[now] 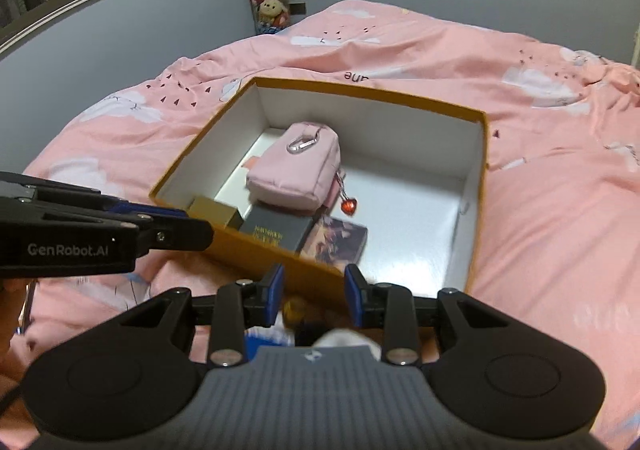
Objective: Organize objects
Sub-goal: 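Open both grippers to release the pouch and card box inside the box, then grasp the Donald Duck plush with the left gripper while the right grasps the striped plush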
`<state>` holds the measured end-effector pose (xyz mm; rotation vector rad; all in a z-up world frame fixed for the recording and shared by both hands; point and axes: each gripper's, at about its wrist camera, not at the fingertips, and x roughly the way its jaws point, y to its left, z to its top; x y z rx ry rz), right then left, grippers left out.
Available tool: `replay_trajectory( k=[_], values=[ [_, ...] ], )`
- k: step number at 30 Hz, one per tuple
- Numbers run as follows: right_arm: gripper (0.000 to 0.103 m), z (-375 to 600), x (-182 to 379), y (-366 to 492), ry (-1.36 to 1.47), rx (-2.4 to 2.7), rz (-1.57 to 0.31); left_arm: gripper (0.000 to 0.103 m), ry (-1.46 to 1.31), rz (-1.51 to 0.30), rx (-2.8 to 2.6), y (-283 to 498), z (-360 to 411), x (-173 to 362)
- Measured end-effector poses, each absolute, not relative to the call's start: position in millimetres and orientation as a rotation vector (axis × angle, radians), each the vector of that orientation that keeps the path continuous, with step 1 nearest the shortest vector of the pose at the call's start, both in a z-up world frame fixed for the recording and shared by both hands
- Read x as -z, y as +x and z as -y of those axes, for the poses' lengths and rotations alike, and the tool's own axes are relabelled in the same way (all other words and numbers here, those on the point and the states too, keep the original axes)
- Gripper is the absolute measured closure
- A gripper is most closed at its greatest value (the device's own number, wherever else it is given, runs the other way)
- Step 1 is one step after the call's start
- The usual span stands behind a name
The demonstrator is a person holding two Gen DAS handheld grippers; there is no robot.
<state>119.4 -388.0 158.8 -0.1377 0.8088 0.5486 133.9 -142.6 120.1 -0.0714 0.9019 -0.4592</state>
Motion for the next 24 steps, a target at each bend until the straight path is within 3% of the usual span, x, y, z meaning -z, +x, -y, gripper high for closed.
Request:
replay_trajectory(
  k=[6,9,22,24],
  values=[
    [0.068,400,-146,89,-0.126,-0.496,-0.783,0.078,-0.073,-0.976,0.468,111,139,-94],
    [0.06,404,-142,81,-0.12,-0.46,-0.767,0.074,-0.087,-1.01,0.477,105,140,-84],
    [0.056,389,-118,73,-0.291,-0.415,-0.825,0.074,-0.214,-1.157,0.468,111,132,-53],
    [0.05,386,-112,74,-0.333,-0.398,-0.838,0.074,-0.216,-1.162,0.473,111,132,-52]
  ],
)
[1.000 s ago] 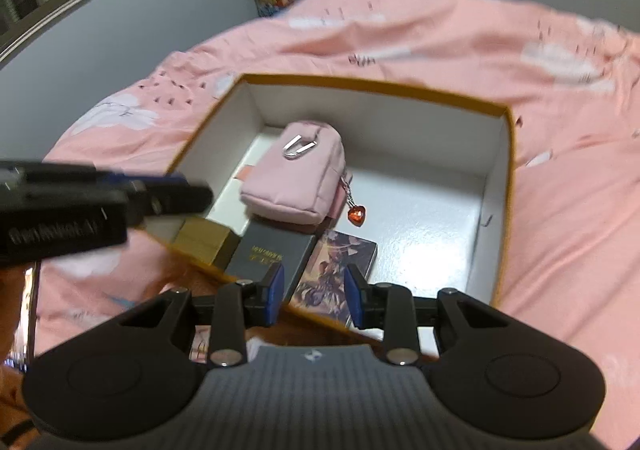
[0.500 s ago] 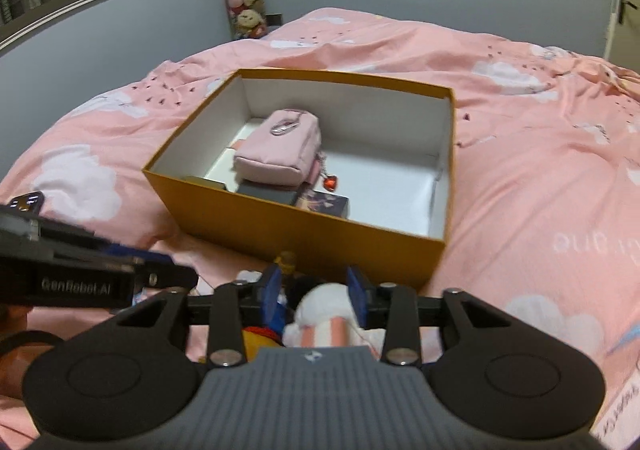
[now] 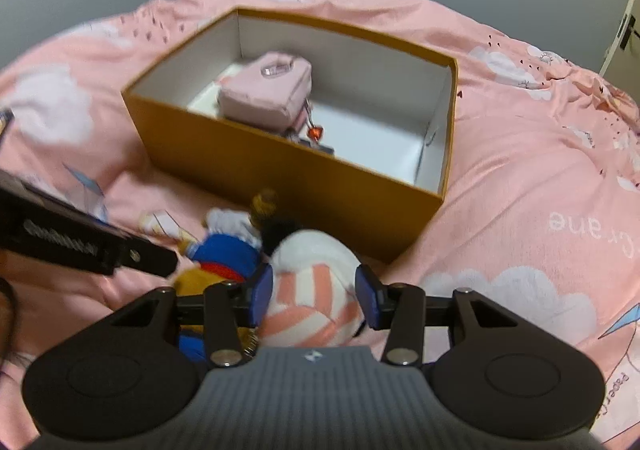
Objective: Organize objects
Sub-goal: 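Grasp the Donald Duck plush with the left gripper while the right grasps the striped plush, then lift both plush toys and carry them toward the orange box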
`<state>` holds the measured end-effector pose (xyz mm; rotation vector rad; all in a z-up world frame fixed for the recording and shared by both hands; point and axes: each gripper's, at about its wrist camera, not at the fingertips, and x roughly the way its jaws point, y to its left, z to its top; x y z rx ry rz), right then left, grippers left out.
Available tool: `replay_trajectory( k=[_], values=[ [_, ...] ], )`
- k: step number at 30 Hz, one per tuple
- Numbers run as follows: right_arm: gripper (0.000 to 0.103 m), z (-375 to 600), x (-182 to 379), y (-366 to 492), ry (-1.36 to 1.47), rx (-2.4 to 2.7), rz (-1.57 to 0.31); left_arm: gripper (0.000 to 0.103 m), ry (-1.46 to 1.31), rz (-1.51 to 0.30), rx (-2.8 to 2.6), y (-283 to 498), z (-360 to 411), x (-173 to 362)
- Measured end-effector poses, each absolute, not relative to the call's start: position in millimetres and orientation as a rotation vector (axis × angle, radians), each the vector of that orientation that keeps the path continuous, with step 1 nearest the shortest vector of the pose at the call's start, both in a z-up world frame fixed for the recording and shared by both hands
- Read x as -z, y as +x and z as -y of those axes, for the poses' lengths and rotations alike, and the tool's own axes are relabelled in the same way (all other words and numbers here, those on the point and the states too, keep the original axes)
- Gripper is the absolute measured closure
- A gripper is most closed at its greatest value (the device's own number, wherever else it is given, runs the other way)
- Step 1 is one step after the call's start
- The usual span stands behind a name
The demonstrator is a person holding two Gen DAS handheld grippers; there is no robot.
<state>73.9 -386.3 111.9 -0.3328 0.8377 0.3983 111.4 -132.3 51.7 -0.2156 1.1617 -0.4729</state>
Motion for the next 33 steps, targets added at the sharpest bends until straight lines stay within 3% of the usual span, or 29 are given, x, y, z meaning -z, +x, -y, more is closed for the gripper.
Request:
replay_trajectory(
  k=[7,9,16,22,33],
  values=[
    [0.045,384,-100,78,-0.356,-0.411,-0.859,0.074,-0.22,-1.179,0.475,114,133,-49],
    [0.039,379,-97,77,-0.391,-0.419,-0.86,0.074,-0.221,-1.179,0.474,115,132,-49],
    [0.042,373,-89,75,-0.473,-0.406,-0.827,0.072,-0.213,-1.182,0.468,115,134,-49],
    [0.046,380,-95,77,-0.427,-0.399,-0.839,0.062,-0.238,-1.184,0.466,117,132,-48],
    [0.047,428,-133,92,0.04,-0.484,-0.93,0.057,-0.264,-1.172,0.456,119,129,-52]
  ],
)
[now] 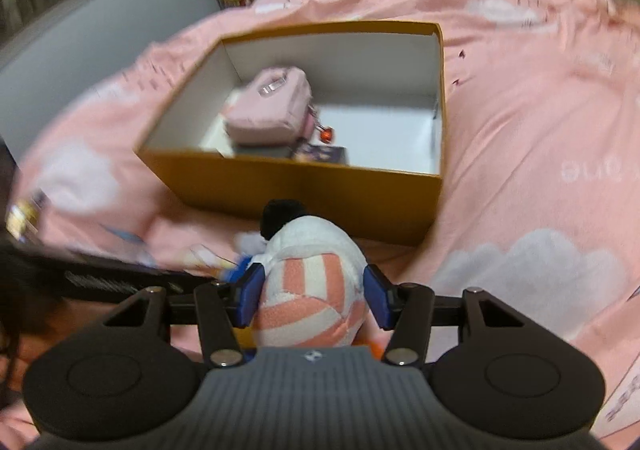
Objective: Organize objects
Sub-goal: 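Lift both plush toys and carry them toward the orange box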
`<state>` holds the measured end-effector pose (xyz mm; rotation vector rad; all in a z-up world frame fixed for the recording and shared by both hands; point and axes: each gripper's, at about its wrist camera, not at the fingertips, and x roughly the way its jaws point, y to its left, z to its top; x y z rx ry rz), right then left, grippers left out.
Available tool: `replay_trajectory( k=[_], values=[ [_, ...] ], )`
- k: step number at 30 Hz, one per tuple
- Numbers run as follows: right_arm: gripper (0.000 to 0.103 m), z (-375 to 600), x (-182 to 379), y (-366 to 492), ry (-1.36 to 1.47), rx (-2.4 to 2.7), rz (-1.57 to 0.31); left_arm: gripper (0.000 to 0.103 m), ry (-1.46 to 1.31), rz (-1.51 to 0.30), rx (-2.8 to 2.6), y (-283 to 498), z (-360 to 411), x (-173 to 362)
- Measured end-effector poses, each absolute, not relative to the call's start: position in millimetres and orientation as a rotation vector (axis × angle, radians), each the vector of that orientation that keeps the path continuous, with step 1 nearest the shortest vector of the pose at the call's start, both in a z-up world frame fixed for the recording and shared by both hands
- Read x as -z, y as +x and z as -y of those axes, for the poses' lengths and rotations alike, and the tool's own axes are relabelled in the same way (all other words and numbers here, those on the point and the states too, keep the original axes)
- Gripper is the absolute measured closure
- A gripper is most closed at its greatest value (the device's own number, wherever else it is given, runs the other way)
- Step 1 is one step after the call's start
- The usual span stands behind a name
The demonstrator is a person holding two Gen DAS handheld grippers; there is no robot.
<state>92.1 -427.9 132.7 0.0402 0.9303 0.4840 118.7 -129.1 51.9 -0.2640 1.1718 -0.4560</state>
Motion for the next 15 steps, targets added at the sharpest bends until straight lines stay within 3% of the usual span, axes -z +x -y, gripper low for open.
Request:
replay_trajectory(
  k=[5,15],
  values=[
    [0.047,444,-130,102,0.17,-0.44,-0.983,0.055,-0.284,-1.171,0.454,119,127,-53],
    [0.047,463,-110,105,0.103,-0.286,-1.032,0.044,-0.312,-1.232,0.463,127,136,-39]
  ],
)
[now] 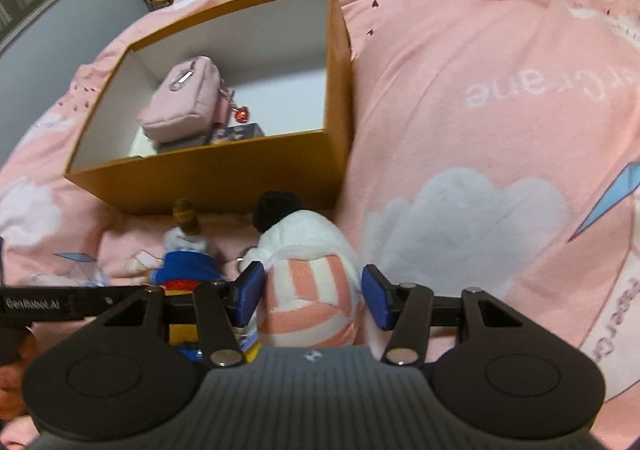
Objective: Organize objects
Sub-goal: 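Lift both plush toys and carry them toward the orange box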
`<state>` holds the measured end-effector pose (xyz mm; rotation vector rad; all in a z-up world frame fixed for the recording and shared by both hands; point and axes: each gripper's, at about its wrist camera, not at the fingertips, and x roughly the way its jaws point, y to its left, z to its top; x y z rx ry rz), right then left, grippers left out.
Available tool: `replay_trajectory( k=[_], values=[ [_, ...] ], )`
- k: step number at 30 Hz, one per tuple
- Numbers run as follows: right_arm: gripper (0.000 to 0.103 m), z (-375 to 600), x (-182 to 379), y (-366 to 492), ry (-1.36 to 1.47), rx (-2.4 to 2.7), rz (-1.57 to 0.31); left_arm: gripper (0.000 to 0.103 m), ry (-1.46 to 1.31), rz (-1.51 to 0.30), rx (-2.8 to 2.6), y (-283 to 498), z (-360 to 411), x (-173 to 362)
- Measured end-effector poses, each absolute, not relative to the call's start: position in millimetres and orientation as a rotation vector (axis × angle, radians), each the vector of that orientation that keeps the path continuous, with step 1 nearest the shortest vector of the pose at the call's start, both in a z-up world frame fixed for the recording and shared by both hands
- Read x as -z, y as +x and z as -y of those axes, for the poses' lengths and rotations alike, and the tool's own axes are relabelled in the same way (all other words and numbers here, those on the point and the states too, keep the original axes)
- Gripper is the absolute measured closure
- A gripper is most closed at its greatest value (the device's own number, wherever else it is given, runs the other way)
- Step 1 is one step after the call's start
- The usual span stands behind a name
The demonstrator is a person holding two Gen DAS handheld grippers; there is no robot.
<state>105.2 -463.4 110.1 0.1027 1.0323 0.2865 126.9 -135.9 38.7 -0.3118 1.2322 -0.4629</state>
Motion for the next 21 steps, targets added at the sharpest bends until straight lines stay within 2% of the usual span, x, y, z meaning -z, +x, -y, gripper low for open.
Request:
replay_trajectory(
  k=[9,21],
  values=[
    [0.046,455,-115,113,-0.103,-0.383,-1.063,0.043,-0.352,-1.324,0.448,139,148,-13],
    [0.047,425,-134,124,-0.329,-0.518,-1.088,0.047,-0.322,-1.328,0.427,142,160,-8]
  ],
)
